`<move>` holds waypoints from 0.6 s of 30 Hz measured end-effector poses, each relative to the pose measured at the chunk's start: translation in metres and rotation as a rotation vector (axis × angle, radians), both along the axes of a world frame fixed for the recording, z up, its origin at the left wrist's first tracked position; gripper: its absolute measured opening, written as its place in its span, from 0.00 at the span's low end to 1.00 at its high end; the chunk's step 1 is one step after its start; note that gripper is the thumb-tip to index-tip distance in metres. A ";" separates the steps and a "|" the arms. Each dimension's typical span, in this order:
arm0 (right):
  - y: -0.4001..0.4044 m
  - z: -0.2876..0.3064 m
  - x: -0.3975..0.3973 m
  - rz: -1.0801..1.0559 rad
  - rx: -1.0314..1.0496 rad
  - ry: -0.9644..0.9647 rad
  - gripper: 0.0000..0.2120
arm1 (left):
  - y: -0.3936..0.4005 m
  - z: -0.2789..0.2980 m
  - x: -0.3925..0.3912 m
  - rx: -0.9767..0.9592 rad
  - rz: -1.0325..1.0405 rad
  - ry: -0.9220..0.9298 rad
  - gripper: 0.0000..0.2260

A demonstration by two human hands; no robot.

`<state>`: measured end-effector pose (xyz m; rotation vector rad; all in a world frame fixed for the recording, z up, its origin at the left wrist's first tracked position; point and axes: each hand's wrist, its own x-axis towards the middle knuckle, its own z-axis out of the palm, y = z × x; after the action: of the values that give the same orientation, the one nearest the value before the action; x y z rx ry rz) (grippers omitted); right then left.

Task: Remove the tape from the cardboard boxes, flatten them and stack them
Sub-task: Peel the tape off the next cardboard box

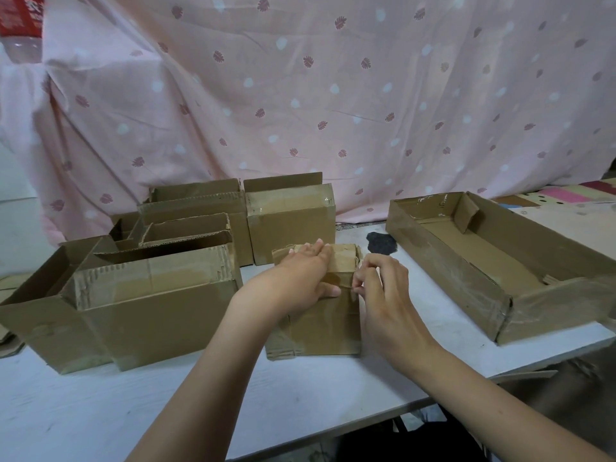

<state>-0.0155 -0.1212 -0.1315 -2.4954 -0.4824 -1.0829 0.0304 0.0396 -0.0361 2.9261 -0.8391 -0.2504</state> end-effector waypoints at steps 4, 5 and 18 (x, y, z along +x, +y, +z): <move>-0.010 -0.007 -0.004 0.061 0.064 0.039 0.11 | 0.006 0.003 -0.002 -0.019 -0.015 0.009 0.36; -0.012 -0.007 -0.004 0.107 0.111 0.039 0.10 | 0.008 0.004 -0.001 -0.025 -0.022 0.011 0.36; -0.009 0.025 -0.005 0.106 0.880 0.325 0.07 | -0.003 -0.018 -0.018 -0.244 0.161 -0.297 0.36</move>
<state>-0.0208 -0.1299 -0.1064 -1.7736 -0.0123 -0.6218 0.0123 0.0363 -0.0539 2.8125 -0.6070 0.2844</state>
